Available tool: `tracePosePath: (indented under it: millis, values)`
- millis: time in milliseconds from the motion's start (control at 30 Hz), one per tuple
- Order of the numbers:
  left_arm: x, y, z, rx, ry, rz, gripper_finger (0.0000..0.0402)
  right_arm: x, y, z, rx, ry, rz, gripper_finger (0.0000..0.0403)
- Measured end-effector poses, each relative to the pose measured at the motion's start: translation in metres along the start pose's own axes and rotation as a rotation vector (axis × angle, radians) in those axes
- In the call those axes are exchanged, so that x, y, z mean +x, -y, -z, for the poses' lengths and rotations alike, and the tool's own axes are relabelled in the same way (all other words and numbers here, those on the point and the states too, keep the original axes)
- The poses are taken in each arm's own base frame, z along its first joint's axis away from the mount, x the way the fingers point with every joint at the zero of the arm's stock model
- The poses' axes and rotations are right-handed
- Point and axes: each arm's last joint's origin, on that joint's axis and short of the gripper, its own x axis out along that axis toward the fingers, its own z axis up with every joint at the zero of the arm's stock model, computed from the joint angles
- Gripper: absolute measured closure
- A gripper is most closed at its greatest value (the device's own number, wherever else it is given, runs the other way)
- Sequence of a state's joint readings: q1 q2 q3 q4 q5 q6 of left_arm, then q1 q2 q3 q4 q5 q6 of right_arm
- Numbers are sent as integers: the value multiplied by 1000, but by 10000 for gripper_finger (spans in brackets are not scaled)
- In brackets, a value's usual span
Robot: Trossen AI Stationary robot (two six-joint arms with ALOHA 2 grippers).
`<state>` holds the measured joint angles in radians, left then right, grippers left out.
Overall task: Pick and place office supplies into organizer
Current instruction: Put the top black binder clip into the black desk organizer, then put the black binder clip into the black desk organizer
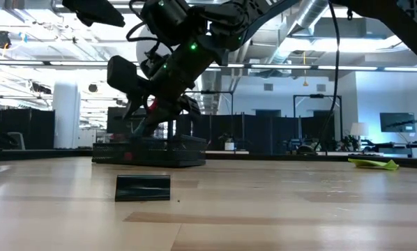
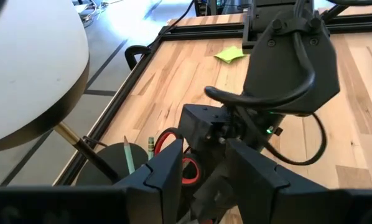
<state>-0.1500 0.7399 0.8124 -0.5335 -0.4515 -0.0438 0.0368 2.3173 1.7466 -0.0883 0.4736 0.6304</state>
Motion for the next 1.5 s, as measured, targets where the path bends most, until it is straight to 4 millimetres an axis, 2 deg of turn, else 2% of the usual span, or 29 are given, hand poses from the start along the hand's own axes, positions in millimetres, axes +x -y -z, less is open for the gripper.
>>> tracePosePath:
  millis: [167,367,467,567,733,867,1000,1067,1167,1300,1400,1500]
  values:
    - [0,0,0,1,0,0,284,0,0,0,-10,2,1,161]
    - [0,0,0,2,0,-1,284,-3,-2,0,-41,-6,-7,158]
    - [0,0,0,-4,0,-1,284,-21,-16,-3,-99,11,-41,164]
    - [0,0,0,3,0,-1,284,-48,-38,0,-150,27,-72,168]
    - [0,0,0,-2,-5,-1,284,-87,-65,40,-180,61,89,170]
    - [0,0,1,12,-12,-1,284,-123,-73,80,-4,126,247,170]
    - [0,0,2,4,-17,-1,284,-151,-83,112,165,130,234,170]
    - [0,0,2,6,-17,-1,284,-157,-85,122,207,123,223,170]
    - [0,0,2,16,-21,-1,284,-161,-94,123,254,132,169,170]
    - [0,0,3,8,-25,-1,284,-155,-104,126,232,146,101,171]
    - [0,0,4,20,-35,-2,284,-158,-110,124,270,135,58,175]
    - [0,0,4,22,-35,-2,284,-152,-108,137,255,82,64,185]
